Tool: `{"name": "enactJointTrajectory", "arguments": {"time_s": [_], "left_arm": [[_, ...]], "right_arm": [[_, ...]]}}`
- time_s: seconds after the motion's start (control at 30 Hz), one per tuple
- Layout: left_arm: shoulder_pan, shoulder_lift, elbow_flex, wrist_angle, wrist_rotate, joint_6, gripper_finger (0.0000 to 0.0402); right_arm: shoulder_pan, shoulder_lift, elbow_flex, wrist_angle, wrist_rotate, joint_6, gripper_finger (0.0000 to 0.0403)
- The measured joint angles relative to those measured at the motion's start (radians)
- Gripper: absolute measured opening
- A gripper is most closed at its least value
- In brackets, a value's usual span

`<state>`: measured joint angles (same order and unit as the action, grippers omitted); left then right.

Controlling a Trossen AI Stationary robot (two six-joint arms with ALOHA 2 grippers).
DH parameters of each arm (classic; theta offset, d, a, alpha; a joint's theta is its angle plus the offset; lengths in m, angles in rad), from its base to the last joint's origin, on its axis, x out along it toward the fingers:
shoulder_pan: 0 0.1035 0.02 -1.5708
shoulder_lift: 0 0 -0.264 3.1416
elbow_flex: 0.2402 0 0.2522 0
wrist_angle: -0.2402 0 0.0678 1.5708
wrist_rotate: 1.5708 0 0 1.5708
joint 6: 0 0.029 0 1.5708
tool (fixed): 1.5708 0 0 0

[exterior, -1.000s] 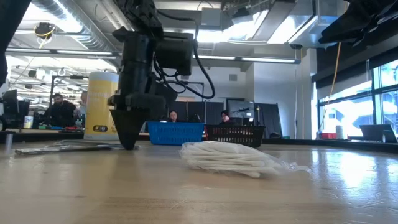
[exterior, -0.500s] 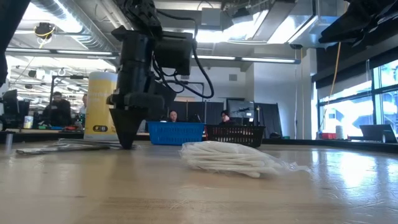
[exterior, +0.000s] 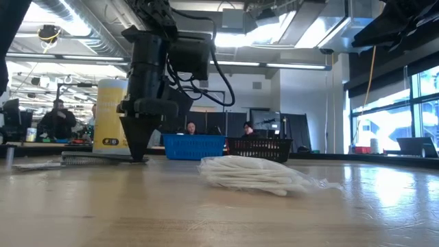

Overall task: Pick & Place Travel size toiletries
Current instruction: Put the comb into the blue bin

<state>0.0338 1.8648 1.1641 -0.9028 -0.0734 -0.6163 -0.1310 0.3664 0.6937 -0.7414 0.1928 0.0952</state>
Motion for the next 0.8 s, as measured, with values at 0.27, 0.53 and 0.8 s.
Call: {"name": "enactJointTrajectory", "arguments": {"time_s": [0.27, 0.53, 0.8], "left_arm": [[0.000, -0.036, 0.000, -0.037, -0.021, 0.001, 0.0017], [0.000, -0.091, 0.000, -0.047, -0.076, 0.010, 0.0006], [0.011, -0.160, 0.036, -0.053, -0.138, 0.091, 0.0004]], "right_arm": [[0.000, 0.000, 0.000, 0.000, 0.000, 0.000, 0.0123], [0.000, 0.000, 0.000, 0.000, 0.000, 0.000, 0.0133], [0.000, 0.000, 0.000, 0.000, 0.000, 0.000, 0.0150]]}}
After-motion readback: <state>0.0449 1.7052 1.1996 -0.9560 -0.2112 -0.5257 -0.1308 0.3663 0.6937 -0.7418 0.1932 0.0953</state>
